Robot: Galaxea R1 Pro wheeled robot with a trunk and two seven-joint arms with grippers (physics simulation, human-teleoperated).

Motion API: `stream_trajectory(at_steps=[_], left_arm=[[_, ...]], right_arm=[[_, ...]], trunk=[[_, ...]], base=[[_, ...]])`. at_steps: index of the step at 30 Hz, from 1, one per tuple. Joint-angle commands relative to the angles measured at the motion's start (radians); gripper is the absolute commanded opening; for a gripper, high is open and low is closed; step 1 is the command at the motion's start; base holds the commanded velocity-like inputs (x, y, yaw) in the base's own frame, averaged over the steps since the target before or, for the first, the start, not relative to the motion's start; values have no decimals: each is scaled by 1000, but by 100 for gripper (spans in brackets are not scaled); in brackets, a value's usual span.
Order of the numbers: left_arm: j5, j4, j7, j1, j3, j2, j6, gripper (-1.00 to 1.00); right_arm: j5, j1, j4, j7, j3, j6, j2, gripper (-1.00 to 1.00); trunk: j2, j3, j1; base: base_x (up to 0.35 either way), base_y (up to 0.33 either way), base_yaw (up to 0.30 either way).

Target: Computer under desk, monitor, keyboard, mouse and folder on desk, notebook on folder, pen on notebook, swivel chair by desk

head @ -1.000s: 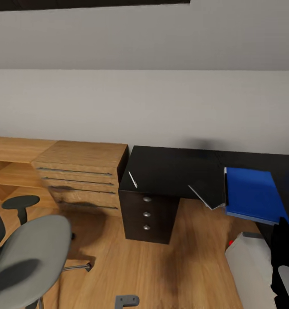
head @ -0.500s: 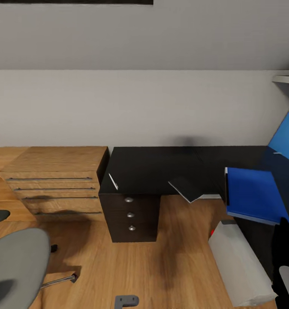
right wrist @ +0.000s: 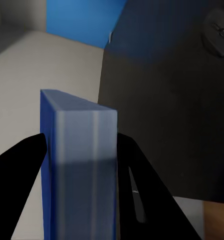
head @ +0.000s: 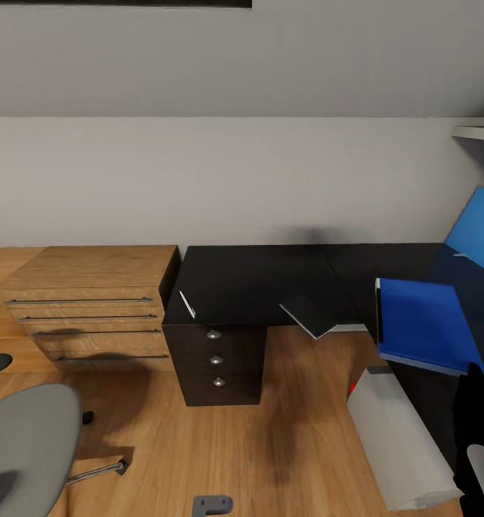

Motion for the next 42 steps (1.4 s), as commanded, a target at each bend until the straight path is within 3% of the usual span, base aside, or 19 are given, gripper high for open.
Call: stream_trajectory(at_steps=[1, 7, 8, 9, 12, 13, 18, 19, 21, 23, 26, 30, 38, 42], left_arm=[[8, -1, 9, -1, -3, 0, 2, 100], [8, 2, 9, -1, -3, -10, 2, 100], [8, 3, 9, -1, -3, -10, 2, 100], [8, 7, 9, -1, -4, -11, 2, 100], [7, 12, 9, -1, -4, -12, 2, 100], [7, 12, 9, -1, -4, -12, 2, 100], [7, 13, 9, -1, -5, -13, 2, 100], [7, 14, 9, -1, -5, -12, 2, 100], [8, 14, 9, -1, -5, -12, 2, 100], [6, 13, 9, -1, -4, -12, 1, 100], [7, 13, 10, -1, -1, -11, 2, 100], [8, 14, 10, -1, 0, -10, 2, 100], [7, 13, 10, -1, 0, -11, 1, 100], [6, 13, 10, -1, 0, -10, 1, 100]], right_arm=[[-7, 0, -1, 2, 1, -6, 0, -100], [-5, -1, 8, 97, 13, -13, 4, -100], [-2, -2, 21, 105, 25, -15, 4, -100], [5, -12, 55, 106, 61, -17, 4, -100], [13, -104, 108, 69, 93, -22, 3, -100], [24, -159, 152, 55, 102, -23, 3, -100], [136, -382, 436, 30, 122, -49, 2, -100], [172, -437, 502, 28, 124, -90, 3, -100], [206, -475, 545, 28, 127, -167, 4, -100], [225, -490, 563, 28, 128, -241, 8, -100], [230, -497, 571, 28, 123, -309, 34, -100], [231, -499, 578, 28, 118, -389, 96, -100], [228, -499, 579, 25, 114, -414, 112, -100], [218, -499, 577, 24, 76, -413, 111, -100]], trunk=[[-1, -1, 0], [-1, -1, 0], [-1, -1, 0], [-1, -1, 0], [-1, -1, 0], [-1, -1, 0], [-1, -1, 0], [-1, -1, 0], [-1, -1, 0], [-1, -1, 0], [-1, -1, 0], [-1, -1, 0], [-1, -1, 0], [-1, -1, 0]], base=[[0, 0, 0], [0, 0, 0], [0, 0, 0], [0, 0, 0], [0, 0, 0], [0, 0, 0], [0, 0, 0], [0, 0, 0], [0, 0, 0], [0, 0, 0], [0, 0, 0], [0, 0, 0], [0, 0, 0], [0, 0, 0]])
